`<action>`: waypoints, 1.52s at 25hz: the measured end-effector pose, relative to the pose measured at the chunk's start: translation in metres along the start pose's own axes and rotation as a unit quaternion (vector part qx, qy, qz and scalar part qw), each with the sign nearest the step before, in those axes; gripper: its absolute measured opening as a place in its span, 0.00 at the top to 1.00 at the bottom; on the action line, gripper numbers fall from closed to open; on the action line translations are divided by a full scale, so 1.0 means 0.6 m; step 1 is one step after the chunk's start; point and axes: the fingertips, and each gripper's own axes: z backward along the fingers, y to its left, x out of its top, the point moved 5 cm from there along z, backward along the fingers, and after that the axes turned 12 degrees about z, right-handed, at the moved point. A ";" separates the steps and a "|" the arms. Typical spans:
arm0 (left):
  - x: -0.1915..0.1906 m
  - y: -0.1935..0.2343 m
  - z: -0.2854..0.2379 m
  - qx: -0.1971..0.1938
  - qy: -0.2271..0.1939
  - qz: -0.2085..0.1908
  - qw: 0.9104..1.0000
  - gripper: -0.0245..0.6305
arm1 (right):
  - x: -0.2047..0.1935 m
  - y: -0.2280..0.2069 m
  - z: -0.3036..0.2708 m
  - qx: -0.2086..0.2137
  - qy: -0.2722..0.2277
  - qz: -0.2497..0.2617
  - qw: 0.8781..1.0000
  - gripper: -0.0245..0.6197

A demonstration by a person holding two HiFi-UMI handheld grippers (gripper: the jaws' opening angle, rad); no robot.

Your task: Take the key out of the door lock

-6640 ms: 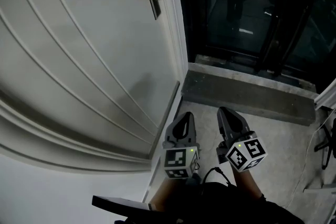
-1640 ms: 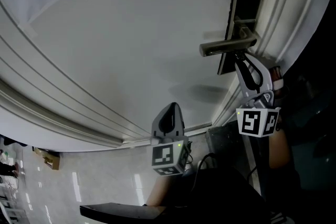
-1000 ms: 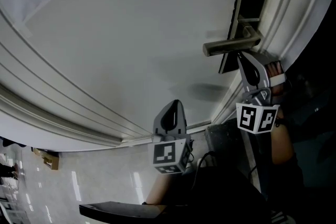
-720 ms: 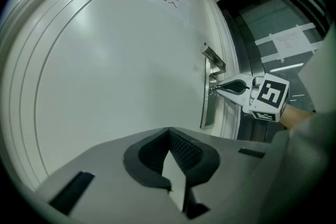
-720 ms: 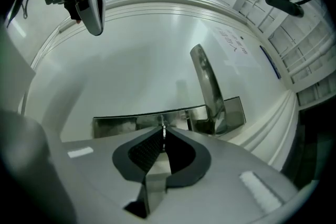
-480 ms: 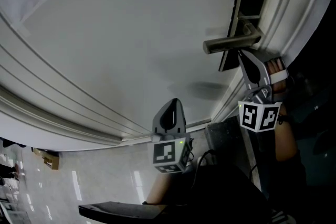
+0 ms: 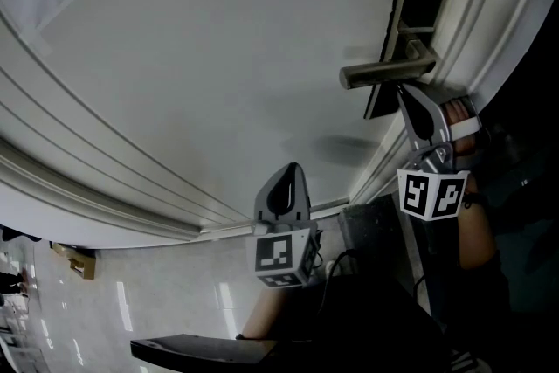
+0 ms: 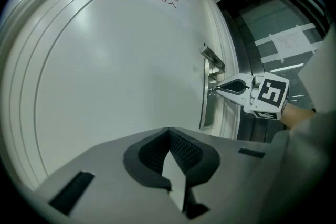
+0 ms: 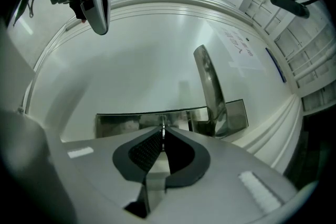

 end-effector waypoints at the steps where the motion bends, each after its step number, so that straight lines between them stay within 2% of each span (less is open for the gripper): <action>1: 0.000 0.000 0.000 0.000 0.000 0.000 1.000 0.96 | 0.000 0.000 0.000 0.000 0.000 0.000 1.000 0.95; 24: 0.005 0.006 0.001 0.003 -0.002 0.002 1.000 0.96 | 0.001 0.002 0.000 0.006 0.000 0.048 0.999 0.95; 38: 0.006 0.009 0.003 0.004 0.000 0.001 1.000 0.96 | 0.000 -0.001 0.000 0.011 0.002 0.021 1.000 0.95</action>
